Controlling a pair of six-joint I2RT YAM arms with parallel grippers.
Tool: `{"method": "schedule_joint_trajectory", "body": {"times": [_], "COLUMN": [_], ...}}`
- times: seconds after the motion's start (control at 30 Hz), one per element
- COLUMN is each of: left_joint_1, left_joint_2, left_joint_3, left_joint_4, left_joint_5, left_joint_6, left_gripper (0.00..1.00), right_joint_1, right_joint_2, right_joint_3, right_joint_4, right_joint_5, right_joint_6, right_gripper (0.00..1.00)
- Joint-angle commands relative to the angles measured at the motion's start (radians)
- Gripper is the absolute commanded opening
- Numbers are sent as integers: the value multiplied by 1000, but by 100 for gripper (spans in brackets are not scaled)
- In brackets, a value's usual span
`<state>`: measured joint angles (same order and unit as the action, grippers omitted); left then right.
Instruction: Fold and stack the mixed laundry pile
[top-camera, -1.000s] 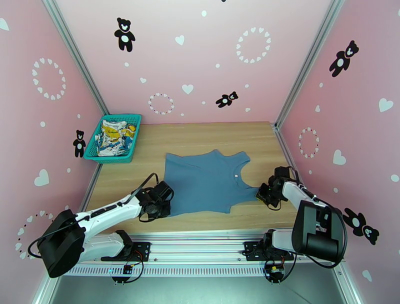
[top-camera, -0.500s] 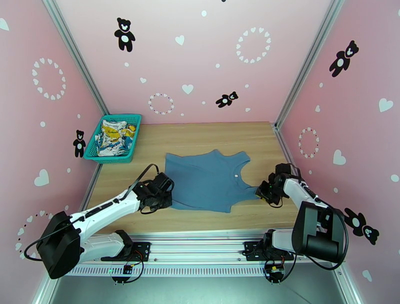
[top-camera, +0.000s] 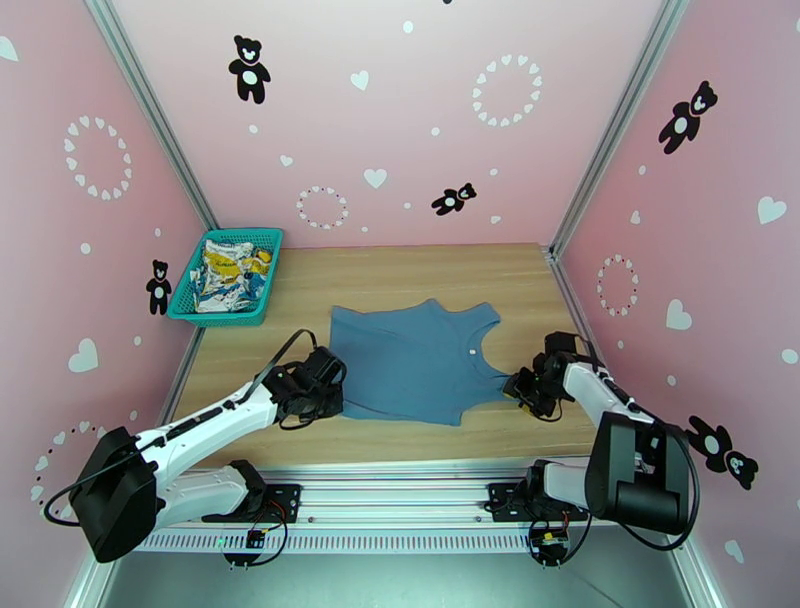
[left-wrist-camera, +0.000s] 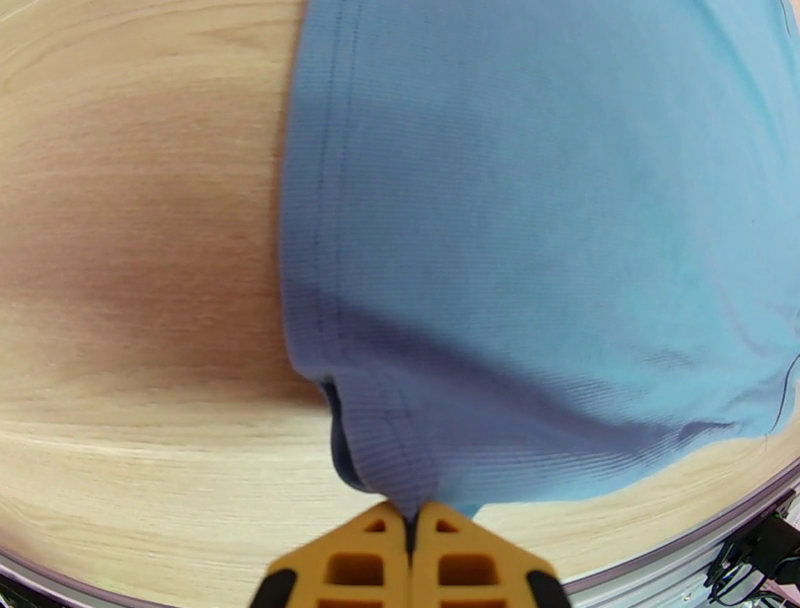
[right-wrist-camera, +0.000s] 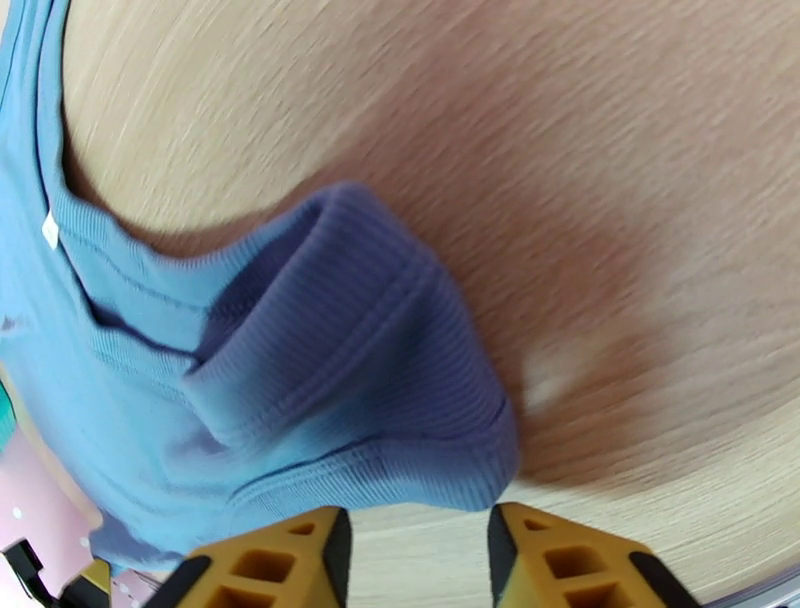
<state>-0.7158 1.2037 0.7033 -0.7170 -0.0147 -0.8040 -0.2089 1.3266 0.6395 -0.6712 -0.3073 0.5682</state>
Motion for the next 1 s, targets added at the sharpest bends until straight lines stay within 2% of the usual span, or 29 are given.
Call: {"method": "schedule_joint_trajectory", "body": {"times": [0.0, 0.17, 0.37, 0.43, 0.6, 0.97], "left_joint_1": [5, 5, 7, 5, 6, 6], "left_joint_2": [10, 2, -12, -16, -14, -34], "left_joint_3": [7, 1, 5, 8, 3, -7], "left_joint_4": [16, 17, 18, 14, 18, 22], "left_joint_5": [10, 5, -1, -4, 1, -17], "left_joint_6": [23, 19, 15, 14, 11, 2], "left_gripper": [0, 0, 0, 0, 0, 0], "right_joint_1": [2, 2, 3, 3, 5, 5], "right_joint_2": [42, 65, 56, 33, -19, 26], "right_joint_3": [-2, 7, 32, 40, 51, 61], "right_joint_4": [50, 58, 22, 2, -47, -16], "right_joint_5": [12, 51, 45, 45, 48, 42], "right_joint_6": [15, -10, -30, -33, -49, -48], "right_gripper": [32, 21, 12, 11, 16, 2]}}
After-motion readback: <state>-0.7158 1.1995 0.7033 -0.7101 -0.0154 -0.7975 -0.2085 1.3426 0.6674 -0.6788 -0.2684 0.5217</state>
